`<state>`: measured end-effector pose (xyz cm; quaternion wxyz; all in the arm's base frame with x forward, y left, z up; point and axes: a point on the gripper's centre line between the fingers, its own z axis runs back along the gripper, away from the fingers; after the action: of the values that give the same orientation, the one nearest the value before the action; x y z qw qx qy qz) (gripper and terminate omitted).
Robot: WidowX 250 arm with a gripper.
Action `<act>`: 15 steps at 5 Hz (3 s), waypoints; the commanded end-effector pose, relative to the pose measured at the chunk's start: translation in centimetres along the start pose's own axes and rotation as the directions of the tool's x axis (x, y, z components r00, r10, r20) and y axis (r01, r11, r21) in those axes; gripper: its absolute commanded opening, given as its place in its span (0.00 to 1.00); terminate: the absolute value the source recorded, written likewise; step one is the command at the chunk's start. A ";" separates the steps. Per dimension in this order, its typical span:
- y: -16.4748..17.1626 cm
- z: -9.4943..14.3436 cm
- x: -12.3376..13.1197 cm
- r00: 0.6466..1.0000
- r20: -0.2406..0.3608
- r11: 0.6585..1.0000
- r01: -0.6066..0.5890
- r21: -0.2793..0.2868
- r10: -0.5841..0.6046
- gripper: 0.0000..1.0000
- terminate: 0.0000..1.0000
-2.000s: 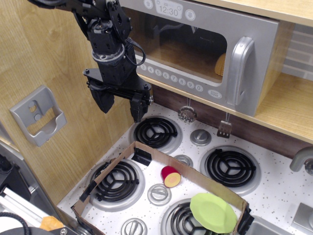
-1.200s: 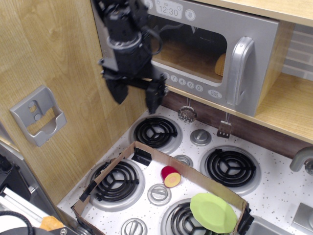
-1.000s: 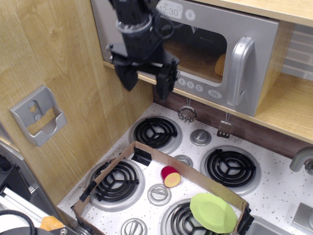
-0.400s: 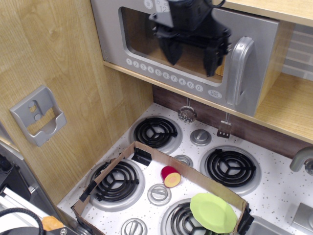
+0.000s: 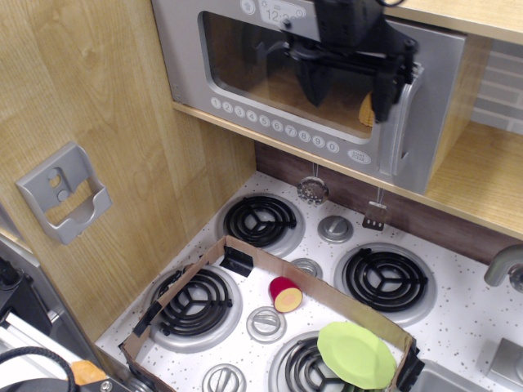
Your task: Open microwave
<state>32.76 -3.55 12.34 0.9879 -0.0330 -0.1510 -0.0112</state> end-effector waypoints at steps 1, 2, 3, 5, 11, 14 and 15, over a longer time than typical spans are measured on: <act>-1.4 1.1 2.4 0.998 0.067 1.000 -0.012 -0.011 0.013 1.00 0.00; -1.7 0.7 3.3 0.997 0.076 1.000 0.000 -0.007 0.000 1.00 0.00; -1.3 0.0 4.2 0.998 0.059 1.000 -0.007 0.005 0.007 1.00 0.00; -0.7 -0.9 2.0 0.996 0.069 0.998 -0.054 0.016 0.053 0.00 0.00; -0.5 2.3 -0.8 0.986 0.102 0.980 -0.147 0.133 0.134 1.00 0.00; -6.2 2.1 -5.4 0.953 0.028 0.949 -0.303 0.088 0.301 1.00 0.00; -8.9 1.7 -5.1 0.976 0.001 0.976 -0.216 0.016 0.216 1.00 0.00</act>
<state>26.89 -12.15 11.39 0.9877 -0.0315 -0.1220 0.0924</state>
